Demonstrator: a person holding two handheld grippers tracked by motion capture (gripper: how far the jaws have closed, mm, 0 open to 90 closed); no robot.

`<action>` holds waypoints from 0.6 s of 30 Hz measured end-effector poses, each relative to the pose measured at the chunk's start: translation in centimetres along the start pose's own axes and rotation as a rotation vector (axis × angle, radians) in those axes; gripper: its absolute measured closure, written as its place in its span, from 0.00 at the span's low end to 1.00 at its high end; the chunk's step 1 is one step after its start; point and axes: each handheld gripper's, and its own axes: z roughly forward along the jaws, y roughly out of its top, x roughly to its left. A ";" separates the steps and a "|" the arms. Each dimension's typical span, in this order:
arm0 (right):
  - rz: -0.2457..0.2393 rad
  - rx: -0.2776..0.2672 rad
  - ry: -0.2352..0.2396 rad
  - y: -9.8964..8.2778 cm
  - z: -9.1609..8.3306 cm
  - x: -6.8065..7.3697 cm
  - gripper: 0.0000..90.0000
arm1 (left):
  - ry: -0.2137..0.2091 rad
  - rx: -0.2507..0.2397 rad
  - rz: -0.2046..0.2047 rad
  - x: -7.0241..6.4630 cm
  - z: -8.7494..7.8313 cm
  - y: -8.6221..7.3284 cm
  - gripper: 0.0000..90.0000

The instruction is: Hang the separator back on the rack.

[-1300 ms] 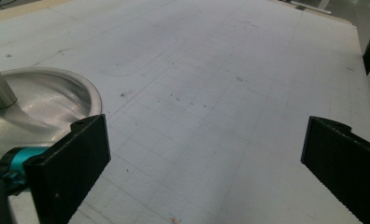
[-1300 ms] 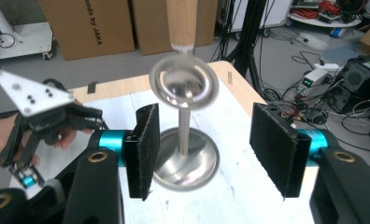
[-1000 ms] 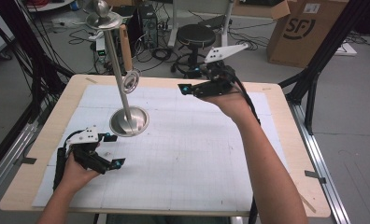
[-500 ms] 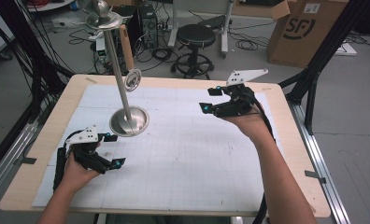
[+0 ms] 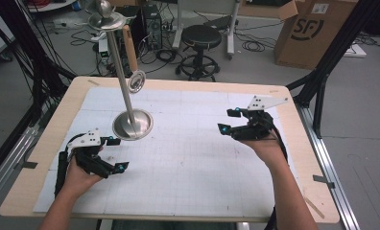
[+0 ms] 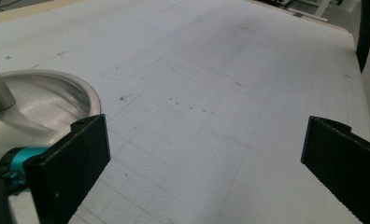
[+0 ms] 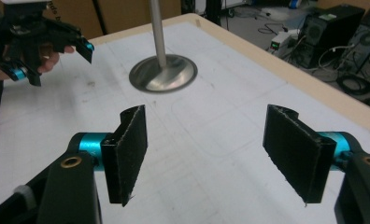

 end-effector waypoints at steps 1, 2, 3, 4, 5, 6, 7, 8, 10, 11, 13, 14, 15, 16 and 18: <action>0.006 0.005 -0.006 -0.5 -0.1 0.0 0.33 | 0.000 0.000 0.000 0.0 0.0 0.0 0.02; 0.007 0.006 -0.010 -0.8 -0.1 -0.1 0.33 | 0.000 -0.001 0.001 0.0 0.0 0.0 0.02; 0.009 0.011 -0.013 -1.2 -0.1 -0.1 0.33 | 0.002 0.000 -0.001 0.1 0.1 0.0 0.02; 0.012 0.013 -0.018 -1.6 -0.2 -0.1 0.33 | 0.003 0.002 -0.003 0.1 0.1 -0.1 0.02; 0.022 0.015 -0.013 -1.9 -0.2 -0.1 0.32 | 0.005 0.003 -0.003 0.2 0.1 -0.1 0.02; 0.021 0.017 -0.016 -2.1 -0.2 -0.1 0.32 | 0.005 0.003 -0.007 0.2 0.1 -0.1 0.02; 0.022 0.021 -0.023 -2.5 -0.3 -0.1 0.32 | 0.004 0.004 -0.008 0.2 0.1 -0.1 0.02; 0.024 0.022 -0.024 -2.7 -0.3 -0.1 0.31 | 0.004 0.003 -0.008 0.2 0.1 -0.1 0.02; 0.035 0.021 -0.025 -3.4 -0.4 -0.1 0.31 | 0.003 0.004 -0.007 0.2 0.1 -0.1 0.02; 0.038 0.029 -0.027 -3.7 -0.4 -0.1 0.31 | 0.001 0.006 -0.005 0.2 0.1 -0.2 0.02; 0.045 0.044 -0.031 -4.3 -0.4 0.0 0.30 | -0.001 0.005 -0.003 0.3 0.1 -0.1 0.02; 0.041 0.045 -0.034 -4.7 -0.4 0.1 0.30 | 0.001 0.001 -0.009 0.2 0.1 -0.2 0.02; 0.046 0.045 -0.038 -5.0 -0.4 0.2 0.30 | 0.002 0.003 -0.009 0.3 0.1 -0.2 0.02; 0.049 0.042 -0.040 -5.4 -0.5 0.3 0.30 | 0.001 0.004 -0.010 0.3 0.1 -0.2 0.02; 0.060 0.038 -0.049 -6.2 -0.4 0.3 0.29 | 0.000 0.006 -0.009 0.3 0.1 -0.2 0.02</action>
